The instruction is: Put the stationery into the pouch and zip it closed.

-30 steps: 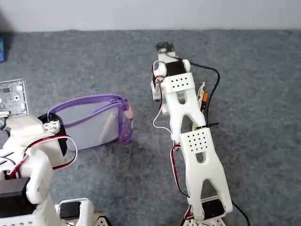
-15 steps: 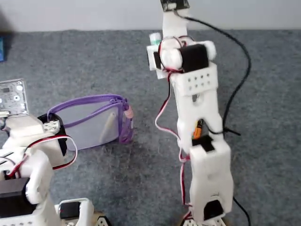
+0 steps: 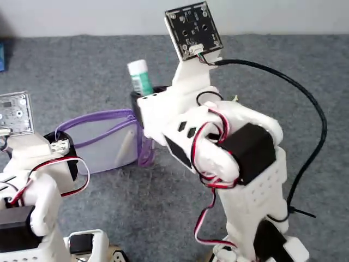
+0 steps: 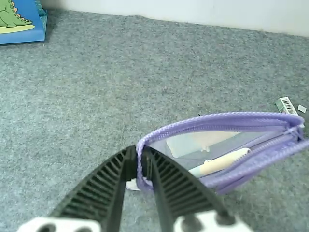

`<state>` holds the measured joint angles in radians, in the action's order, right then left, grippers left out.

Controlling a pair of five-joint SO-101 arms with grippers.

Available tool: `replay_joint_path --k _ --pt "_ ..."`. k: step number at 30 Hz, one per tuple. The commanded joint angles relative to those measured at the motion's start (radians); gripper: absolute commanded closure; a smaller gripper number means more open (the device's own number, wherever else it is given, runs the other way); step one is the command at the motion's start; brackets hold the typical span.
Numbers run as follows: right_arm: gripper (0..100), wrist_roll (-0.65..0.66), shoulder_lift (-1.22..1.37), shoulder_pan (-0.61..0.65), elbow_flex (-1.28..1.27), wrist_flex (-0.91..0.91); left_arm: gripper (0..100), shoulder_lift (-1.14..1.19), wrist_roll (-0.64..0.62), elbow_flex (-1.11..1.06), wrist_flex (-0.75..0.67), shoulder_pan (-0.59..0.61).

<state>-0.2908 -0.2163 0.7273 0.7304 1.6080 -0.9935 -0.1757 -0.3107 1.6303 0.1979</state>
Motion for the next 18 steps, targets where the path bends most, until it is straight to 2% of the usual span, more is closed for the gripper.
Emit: replay_joint_path --k 1,9,14,18 --pt "99.3 -0.031 -0.042 0.048 -0.043 -0.171 99 0.034 0.003 -0.015 -0.006 -0.008" --pt "99.3 -0.031 -0.038 0.176 -0.087 -0.398 99 0.034 0.003 -0.015 -0.005 -0.008" --pt "99.3 -0.017 -0.082 0.206 -0.196 -0.536 99 0.034 0.003 -0.015 -0.005 -0.008" --pt "99.3 0.035 -0.162 0.245 -0.282 -0.556 99 0.034 0.003 -0.016 -0.005 -0.008"
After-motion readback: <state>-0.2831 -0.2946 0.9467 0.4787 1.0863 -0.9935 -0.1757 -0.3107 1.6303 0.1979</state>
